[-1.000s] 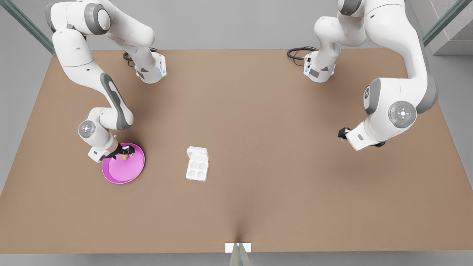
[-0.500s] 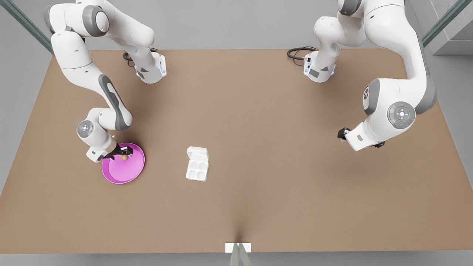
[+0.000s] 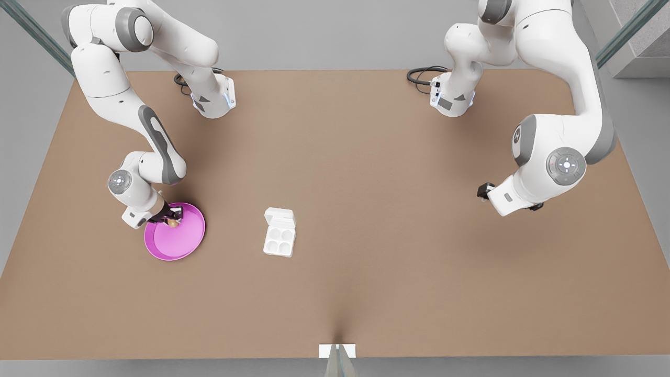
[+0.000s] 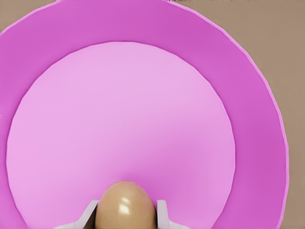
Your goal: Pack egg into the box and close the box lid
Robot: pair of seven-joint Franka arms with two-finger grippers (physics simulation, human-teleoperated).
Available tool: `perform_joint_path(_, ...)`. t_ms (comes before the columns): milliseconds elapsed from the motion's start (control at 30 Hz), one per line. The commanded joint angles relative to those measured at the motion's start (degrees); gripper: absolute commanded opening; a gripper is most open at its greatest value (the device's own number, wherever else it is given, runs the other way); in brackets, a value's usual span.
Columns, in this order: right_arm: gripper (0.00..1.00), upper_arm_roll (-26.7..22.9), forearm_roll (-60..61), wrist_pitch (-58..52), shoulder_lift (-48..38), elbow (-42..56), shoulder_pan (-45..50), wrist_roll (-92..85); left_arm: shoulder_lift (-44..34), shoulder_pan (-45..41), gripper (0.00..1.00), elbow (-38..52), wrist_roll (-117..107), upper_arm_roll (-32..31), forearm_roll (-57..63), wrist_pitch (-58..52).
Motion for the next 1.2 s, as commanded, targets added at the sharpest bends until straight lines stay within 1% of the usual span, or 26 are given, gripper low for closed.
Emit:
perform_joint_path(0, 0.42, 0.1, -0.3, -0.2, 0.0, 0.0, 0.1, -0.3, 0.0, 0.0, 1.00, 0.0, 0.0, 0.0, 0.0, 0.0)
perform_joint_path(67, 0.42, 0.6, -0.3, -0.5, -0.6, 0.2, 0.9, 0.0, 0.0, 0.0, 1.00, 0.0, 0.0, 0.0, 0.0, 0.0)
perform_joint_path(100, 0.41, 3.2, -0.2, -0.6, -1.4, 0.2, -0.3, 0.2, 0.1, 0.0, 1.00, 0.0, 0.0, 0.0, 0.0, 0.1)
perform_joint_path(133, 0.41, 5.7, -0.2, -4.7, -3.5, 0.7, -0.4, 4.3, 0.1, 0.0, 1.00, 0.0, 0.0, 0.0, 0.0, 0.1)
perform_joint_path(167, 0.41, 7.9, -0.2, -6.3, -4.8, 1.2, -0.4, 7.6, 0.1, 0.0, 1.00, 0.0, 0.0, 0.0, 0.0, 0.1)
perform_joint_path(300, 0.41, 13.0, 0.4, -10.2, -4.3, 8.0, 1.4, 16.6, 0.2, 0.0, 1.00, 0.0, 0.0, 0.0, 0.0, 0.2)
perform_joint_path(367, 0.41, 12.9, 0.4, -16.5, -3.3, 14.9, 5.9, 21.8, 0.4, 0.0, 1.00, 0.0, 0.0, 0.0, 0.0, 0.5)
perform_joint_path(400, 0.41, 12.9, 0.4, -17.6, -2.0, 18.1, 7.9, 24.1, 0.4, 0.0, 1.00, 0.0, 0.0, 0.0, 0.0, 0.5)
perform_joint_path(633, 0.41, 12.5, 0.3, -18.3, 11.9, 35.2, 21.1, 40.4, 0.9, 0.1, 1.00, 0.0, 0.0, 0.0, 0.0, 1.1)
perform_joint_path(667, 0.41, 12.0, 0.1, -20.9, 13.5, 38.8, 23.8, 43.5, 0.9, 0.1, 1.00, 0.0, 0.0, 0.0, 0.0, 1.1)
perform_joint_path(700, 0.41, 12.0, -0.1, -21.8, 13.9, 40.0, 25.3, 46.1, 0.9, 0.1, 1.00, 0.0, 0.0, 0.0, 0.0, 1.1)
perform_joint_path(800, 0.41, 12.0, 0.2, -22.3, 14.2, 39.8, 26.4, 49.8, 1.2, 0.1, 1.00, 0.0, 0.0, 0.0, 0.0, 1.5)
perform_joint_path(833, 0.41, 12.1, 0.1, -24.7, 14.0, 39.2, 26.6, 51.5, 1.2, 0.2, 1.00, 0.0, 0.0, 0.0, 0.0, 1.5)
perform_joint_path(867, 0.41, 12.3, 0.1, -24.8, 14.0, 38.5, 26.2, 51.5, 1.2, 0.2, 1.00, 0.0, 0.0, 0.0, 0.0, 1.5)
perform_joint_path(967, 0.41, 12.4, 0.3, -21.6, 13.7, 32.7, 26.0, 52.0, 1.2, 0.2, 1.00, 0.0, 0.0, 0.0, 0.0, 1.5)
perform_joint_path(1067, 0.42, 12.4, 0.2, -21.1, 13.5, 31.5, 26.0, 52.3, 1.2, 0.2, 1.00, 0.0, 0.0, 0.0, 0.0, 1.5)
perform_joint_path(1100, 0.78, 12.5, 0.2, -21.3, 13.5, 31.6, 26.0, 52.4, 1.2, 0.2, 1.00, 0.0, 0.0, 0.0, 0.0, 1.5)
perform_joint_path(1133, 1.00, 12.5, 0.2, -21.3, 13.5, 31.7, 26.1, 52.4, 1.2, 0.2, 1.00, 0.0, 0.0, 0.0, 0.0, 1.5)
perform_joint_path(1167, 1.00, 12.5, 0.2, -21.3, 13.5, 31.8, 26.3, 52.4, 1.2, 0.2, 1.00, 0.0, 0.0, 0.0, 0.0, 1.5)
